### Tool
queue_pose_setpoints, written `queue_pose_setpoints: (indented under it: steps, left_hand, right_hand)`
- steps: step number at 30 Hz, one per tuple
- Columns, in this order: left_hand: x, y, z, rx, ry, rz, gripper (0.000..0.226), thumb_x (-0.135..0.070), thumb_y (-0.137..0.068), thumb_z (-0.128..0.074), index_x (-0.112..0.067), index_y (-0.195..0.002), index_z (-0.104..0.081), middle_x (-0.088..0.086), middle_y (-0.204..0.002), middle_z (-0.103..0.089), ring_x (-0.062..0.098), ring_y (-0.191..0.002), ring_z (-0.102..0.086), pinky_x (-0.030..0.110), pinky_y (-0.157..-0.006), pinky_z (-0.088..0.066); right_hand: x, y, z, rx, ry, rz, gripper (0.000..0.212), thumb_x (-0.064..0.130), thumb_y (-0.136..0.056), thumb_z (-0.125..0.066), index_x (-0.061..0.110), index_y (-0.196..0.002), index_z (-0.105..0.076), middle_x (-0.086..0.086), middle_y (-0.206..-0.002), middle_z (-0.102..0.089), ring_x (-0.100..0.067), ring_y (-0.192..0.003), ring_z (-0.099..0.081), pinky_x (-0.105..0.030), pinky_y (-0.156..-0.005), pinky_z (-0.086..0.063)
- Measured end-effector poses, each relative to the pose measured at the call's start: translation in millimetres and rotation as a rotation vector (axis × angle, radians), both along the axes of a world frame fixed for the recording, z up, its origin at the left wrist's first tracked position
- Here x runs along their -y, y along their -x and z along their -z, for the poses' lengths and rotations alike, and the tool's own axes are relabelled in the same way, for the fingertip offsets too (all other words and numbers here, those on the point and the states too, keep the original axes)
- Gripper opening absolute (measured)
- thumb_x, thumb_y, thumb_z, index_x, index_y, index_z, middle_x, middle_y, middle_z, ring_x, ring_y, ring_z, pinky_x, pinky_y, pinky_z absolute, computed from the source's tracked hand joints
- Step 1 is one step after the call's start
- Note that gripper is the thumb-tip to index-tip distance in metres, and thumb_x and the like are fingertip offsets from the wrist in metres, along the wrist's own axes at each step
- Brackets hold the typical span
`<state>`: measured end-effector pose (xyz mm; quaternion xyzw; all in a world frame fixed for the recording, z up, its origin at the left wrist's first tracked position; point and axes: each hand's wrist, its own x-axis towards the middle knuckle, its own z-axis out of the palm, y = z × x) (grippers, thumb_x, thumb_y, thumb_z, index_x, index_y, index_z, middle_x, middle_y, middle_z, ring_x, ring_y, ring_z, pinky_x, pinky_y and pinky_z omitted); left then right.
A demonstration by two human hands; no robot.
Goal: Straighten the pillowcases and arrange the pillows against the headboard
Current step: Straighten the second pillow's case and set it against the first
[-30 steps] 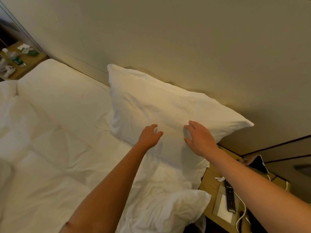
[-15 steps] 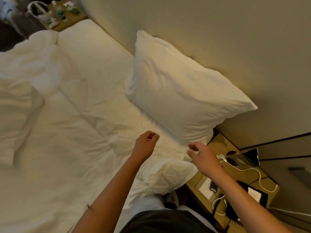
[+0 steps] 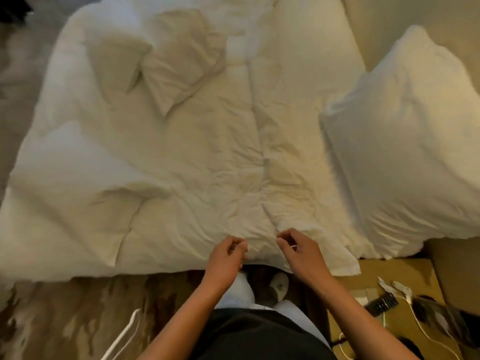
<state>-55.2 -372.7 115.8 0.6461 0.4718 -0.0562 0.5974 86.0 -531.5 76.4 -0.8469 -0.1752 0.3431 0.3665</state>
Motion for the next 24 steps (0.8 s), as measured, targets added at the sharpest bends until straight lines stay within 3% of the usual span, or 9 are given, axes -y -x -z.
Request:
queue_pose_setpoints:
  steps: [7,14,19,24]
  left_hand:
    - [-50.3,149.1,7.1,0.003,-0.021,-0.365,0.018,-0.033,-0.102,-0.056,-0.027,-0.114,-0.068,-0.007,-0.101,-0.073,0.004,-0.091,-0.071,0.027,-0.079,-0.060]
    - [-125.0,275.8,11.2,0.056,-0.025,-0.611,0.012,-0.040,-0.100,-0.057,-0.037,-0.105,-0.068,-0.013,-0.098,-0.073,0.001,-0.091,-0.071,0.026,-0.079,-0.061]
    - [-185.5,318.2,10.3,0.075,-0.013,-0.680,0.013,-0.041,-0.100,-0.057,-0.036,-0.102,-0.068,-0.010,-0.095,-0.074,0.001,-0.088,-0.071,0.025,-0.077,-0.060]
    - [-257.3,320.1,8.4,0.125,0.006,-0.708,0.014,-0.036,-0.100,-0.059,-0.028,-0.100,-0.071,-0.004,-0.093,-0.075,0.011,-0.091,-0.072,0.033,-0.082,-0.062]
  right_hand:
    - [-168.3,83.6,-31.2,0.050,-0.127,-0.315,0.009,0.038,-0.099,-0.064,0.035,-0.097,-0.072,0.023,-0.094,-0.071,0.008,-0.088,-0.064,-0.017,-0.075,-0.049]
    - [-278.0,195.6,-35.5,0.054,-0.115,-0.529,0.011,0.035,-0.101,-0.062,0.033,-0.099,-0.073,0.020,-0.097,-0.072,0.002,-0.091,-0.066,-0.025,-0.081,-0.054]
    - [-312.7,237.8,-24.9,0.055,-0.059,-0.597,0.010,0.032,-0.101,-0.063,0.033,-0.098,-0.072,0.018,-0.099,-0.073,0.001,-0.093,-0.067,-0.024,-0.080,-0.052]
    - [-344.4,245.2,-10.6,0.046,0.028,-0.585,0.010,0.034,-0.101,-0.063,0.036,-0.095,-0.071,0.019,-0.097,-0.074,0.003,-0.093,-0.067,-0.019,-0.077,-0.049]
